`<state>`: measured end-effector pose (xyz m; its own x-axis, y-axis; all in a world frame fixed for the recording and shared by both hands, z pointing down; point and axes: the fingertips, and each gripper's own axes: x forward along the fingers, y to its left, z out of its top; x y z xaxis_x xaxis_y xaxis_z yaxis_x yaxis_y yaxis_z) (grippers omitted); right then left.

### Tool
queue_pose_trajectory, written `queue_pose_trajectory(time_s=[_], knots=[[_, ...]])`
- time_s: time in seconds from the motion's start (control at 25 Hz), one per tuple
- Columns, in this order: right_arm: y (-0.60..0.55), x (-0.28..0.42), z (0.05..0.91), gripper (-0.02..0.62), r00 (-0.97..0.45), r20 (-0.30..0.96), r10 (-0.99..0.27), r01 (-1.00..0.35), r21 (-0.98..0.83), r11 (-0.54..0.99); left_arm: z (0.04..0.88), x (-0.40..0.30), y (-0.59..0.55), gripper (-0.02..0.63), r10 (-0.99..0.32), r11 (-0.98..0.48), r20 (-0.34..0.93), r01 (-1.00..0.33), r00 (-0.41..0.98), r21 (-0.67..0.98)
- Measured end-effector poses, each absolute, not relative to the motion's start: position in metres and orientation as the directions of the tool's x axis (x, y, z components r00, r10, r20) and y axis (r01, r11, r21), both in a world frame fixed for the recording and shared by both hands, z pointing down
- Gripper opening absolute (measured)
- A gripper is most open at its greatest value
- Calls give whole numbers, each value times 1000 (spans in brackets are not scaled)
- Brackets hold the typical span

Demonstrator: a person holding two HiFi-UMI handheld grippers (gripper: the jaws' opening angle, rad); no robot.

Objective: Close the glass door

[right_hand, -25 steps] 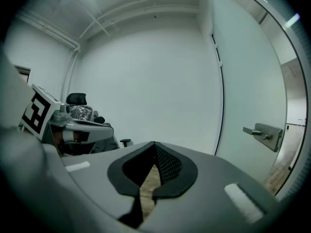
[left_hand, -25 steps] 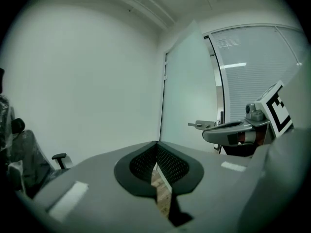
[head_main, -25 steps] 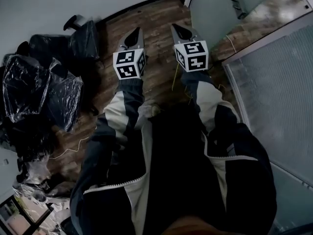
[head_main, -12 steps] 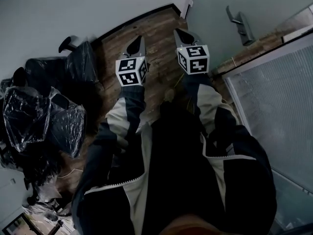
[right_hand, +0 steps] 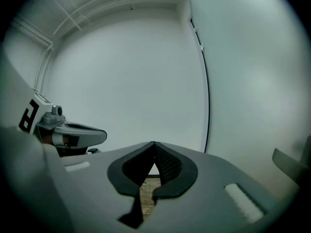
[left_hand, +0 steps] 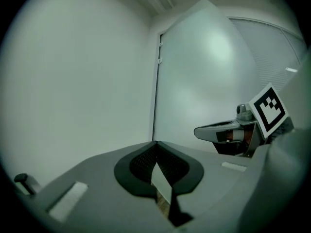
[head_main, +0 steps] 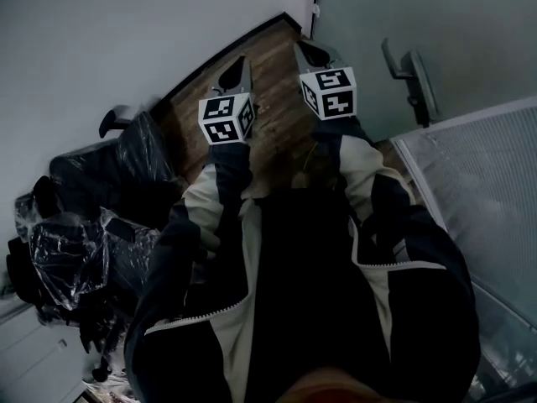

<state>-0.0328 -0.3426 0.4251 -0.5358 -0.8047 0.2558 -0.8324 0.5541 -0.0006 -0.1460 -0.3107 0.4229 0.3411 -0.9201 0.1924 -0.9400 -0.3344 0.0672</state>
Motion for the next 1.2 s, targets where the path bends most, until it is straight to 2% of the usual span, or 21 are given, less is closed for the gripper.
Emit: queue_pose_trajectory(time_s=[0.32, 0.64, 0.8, 1.04, 1.2], knots=[[-382, 30, 431, 5, -374, 275, -886, -923, -11, 386, 435, -74, -384, 5, -809, -541, 224, -837, 544, 82], [-377, 107, 424, 5, -10, 265, -964, -1000, 23, 16, 434, 37, -416, 5, -496, -850, 203, -520, 844, 83], [-345, 131, 432, 5, 190, 265, -946, -982, 29, -189, 433, 75, -403, 5, -311, -941, 186, -330, 932, 77], [-261, 174, 443, 5, 465, 281, -840, -880, 43, -473, 436, 103, -368, 5, -119, -987, 177, -136, 977, 89], [-235, 197, 433, 5, 551, 281, -786, -831, 94, -549, 434, 117, -351, 5, -58, -992, 164, -75, 985, 99]])
